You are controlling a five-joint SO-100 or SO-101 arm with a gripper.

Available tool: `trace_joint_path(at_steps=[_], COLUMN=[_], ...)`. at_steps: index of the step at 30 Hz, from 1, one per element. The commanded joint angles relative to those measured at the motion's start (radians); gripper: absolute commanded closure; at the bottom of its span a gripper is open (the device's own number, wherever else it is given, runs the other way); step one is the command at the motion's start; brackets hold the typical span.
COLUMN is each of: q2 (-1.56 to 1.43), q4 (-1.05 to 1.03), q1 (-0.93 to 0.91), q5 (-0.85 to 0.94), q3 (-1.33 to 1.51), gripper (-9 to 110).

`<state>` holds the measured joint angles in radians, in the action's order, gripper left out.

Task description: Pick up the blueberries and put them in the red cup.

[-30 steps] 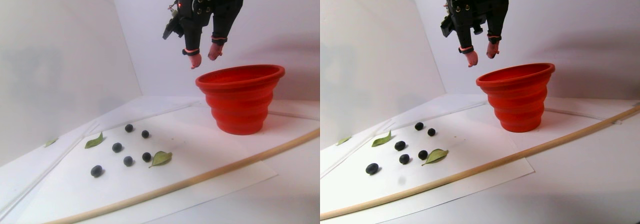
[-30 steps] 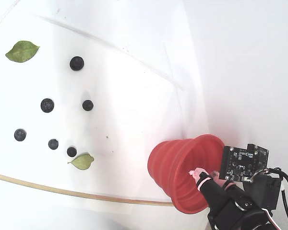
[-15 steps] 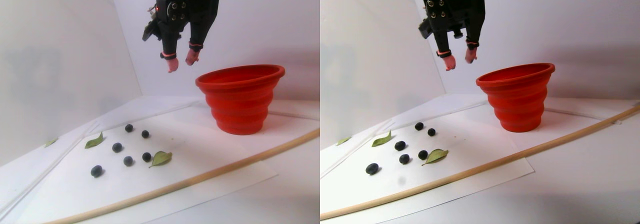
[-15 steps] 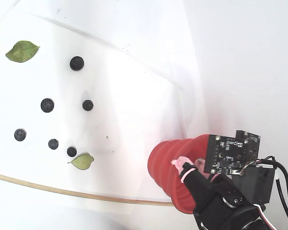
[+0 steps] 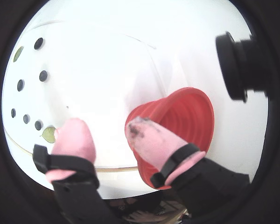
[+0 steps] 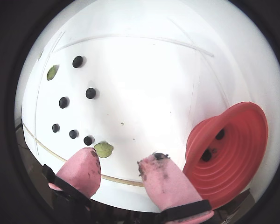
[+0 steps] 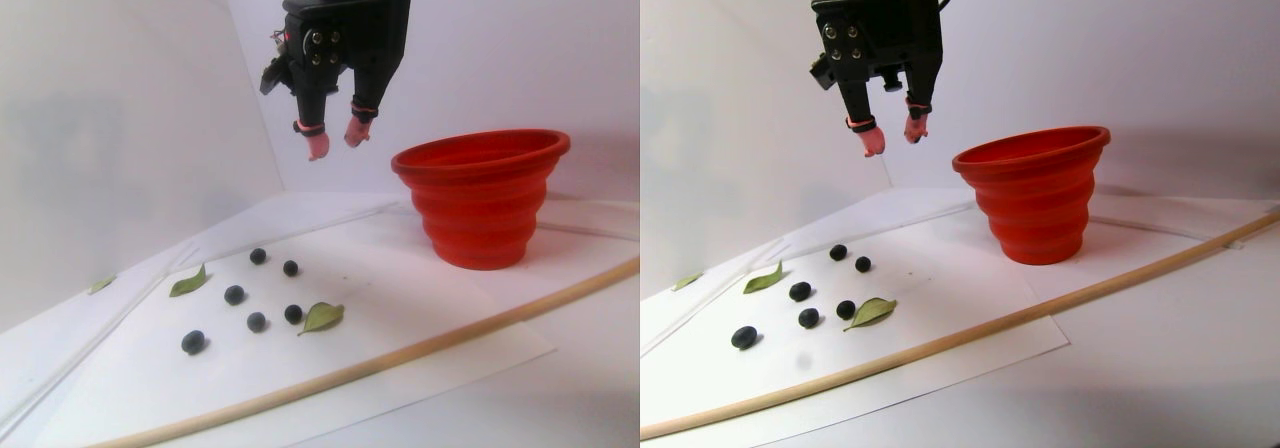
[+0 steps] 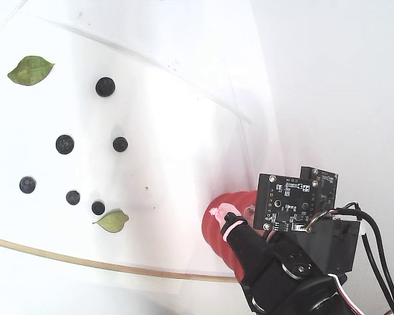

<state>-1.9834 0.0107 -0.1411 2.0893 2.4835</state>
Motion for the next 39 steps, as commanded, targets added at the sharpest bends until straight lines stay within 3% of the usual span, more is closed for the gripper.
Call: trace_joint_path(at_steps=[1, 39], q2=[0.006, 0.451], q4=[0.034, 0.451], q1=[0.032, 0.147], q5=[-0.021, 0.008], q3=[-0.014, -0.055], gripper=[86, 85])
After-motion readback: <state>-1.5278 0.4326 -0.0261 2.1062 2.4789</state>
